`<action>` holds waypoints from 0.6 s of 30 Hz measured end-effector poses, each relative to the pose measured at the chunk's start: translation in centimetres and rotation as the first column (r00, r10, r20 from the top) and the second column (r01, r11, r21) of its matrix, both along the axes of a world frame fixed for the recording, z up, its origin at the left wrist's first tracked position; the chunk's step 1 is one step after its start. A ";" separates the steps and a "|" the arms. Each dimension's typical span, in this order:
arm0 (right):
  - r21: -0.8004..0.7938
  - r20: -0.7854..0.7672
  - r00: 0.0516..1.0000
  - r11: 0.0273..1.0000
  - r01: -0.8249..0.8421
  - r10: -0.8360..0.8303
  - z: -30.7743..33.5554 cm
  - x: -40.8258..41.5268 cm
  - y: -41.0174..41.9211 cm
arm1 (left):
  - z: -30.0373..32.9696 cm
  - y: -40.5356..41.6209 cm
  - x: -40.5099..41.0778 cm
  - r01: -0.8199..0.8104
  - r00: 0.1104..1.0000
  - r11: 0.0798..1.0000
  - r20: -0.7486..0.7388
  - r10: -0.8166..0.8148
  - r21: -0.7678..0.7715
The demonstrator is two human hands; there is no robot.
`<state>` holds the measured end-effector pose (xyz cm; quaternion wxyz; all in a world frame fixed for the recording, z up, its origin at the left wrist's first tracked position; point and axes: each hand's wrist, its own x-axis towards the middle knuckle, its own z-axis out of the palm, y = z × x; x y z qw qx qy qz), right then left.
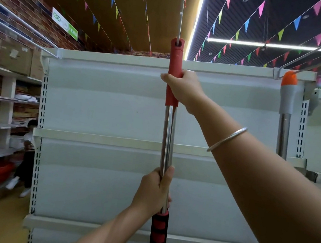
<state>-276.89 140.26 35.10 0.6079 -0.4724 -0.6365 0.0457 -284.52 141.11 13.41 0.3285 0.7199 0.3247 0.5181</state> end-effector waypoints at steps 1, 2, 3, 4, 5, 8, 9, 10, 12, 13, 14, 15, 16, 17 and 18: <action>0.018 -0.014 1.000 1.000 -0.006 0.006 -0.2 -0.2 0.0 | 0.0 -0.3 -0.1 0.005 1.000 1.000 0.003 -0.005 -0.004; 0.031 -0.025 1.000 0.999 -0.009 0.010 -0.4 -0.3 -0.1 | -0.1 -0.5 -0.1 0.009 1.000 1.000 0.004 -0.009 -0.002; 0.036 -0.033 0.999 0.999 -0.011 0.012 -0.6 -0.4 -0.1 | 0.0 -0.7 -0.1 0.011 1.000 1.000 0.001 -0.011 0.001; 0.035 -0.036 0.999 0.999 -0.013 0.014 -0.7 -0.4 -0.2 | 0.0 -0.9 -0.1 0.011 1.000 1.000 -0.003 -0.011 0.003; 0.026 -0.035 0.999 1.000 -0.010 0.011 -0.9 -0.4 -0.3 | 0.1 -1.2 -0.1 0.006 1.000 1.000 -0.010 -0.006 -0.002; -0.017 -0.021 1.000 1.000 0.006 -0.007 -1.5 -0.3 -0.8 | 0.2 -1.7 -0.1 -0.038 0.999 0.999 -0.037 0.037 -0.027; -0.028 -0.016 1.000 1.000 0.008 -0.008 -1.8 -0.3 -1.0 | 0.2 -1.9 -0.1 -0.072 0.996 0.997 -0.060 0.071 -0.009; -0.034 -0.012 1.000 0.999 0.007 -0.008 -2.1 -0.3 -1.2 | 0.1 -2.0 0.0 -0.136 0.983 0.989 -0.114 0.142 0.061; -0.039 0.006 1.000 0.999 0.015 -0.015 -2.8 -0.1 -1.8 | -0.3 -2.4 -0.1 -0.247 0.942 0.936 -0.165 0.292 0.250; -0.043 0.018 0.999 0.999 0.027 -0.026 -3.2 0.0 -2.2 | -0.5 -2.6 -0.1 -0.263 0.939 0.907 -0.128 0.319 0.329; -0.051 0.033 0.998 0.998 0.048 -0.047 -3.6 0.3 -2.7 | -0.7 -2.9 0.0 -0.263 0.946 0.885 -0.075 0.314 0.383; -0.059 0.048 0.996 0.995 0.077 -0.075 -4.0 0.5 -3.4 | -0.6 -3.5 0.1 -0.262 0.952 0.871 -0.035 0.304 0.416; -0.064 0.058 0.993 0.992 0.107 -0.103 -4.5 0.9 -4.1 | -0.4 -4.1 0.3 -0.258 0.958 0.856 0.002 0.287 0.449; -0.070 0.060 0.991 0.989 0.127 -0.123 -5.0 1.3 -4.8 | -0.1 -4.8 0.6 -0.249 0.962 0.836 0.023 0.272 0.488; -0.075 0.060 0.989 0.987 0.141 -0.137 -5.7 1.8 -5.6 | -0.1 -5.5 1.1 -0.233 0.966 0.805 0.033 0.257 0.545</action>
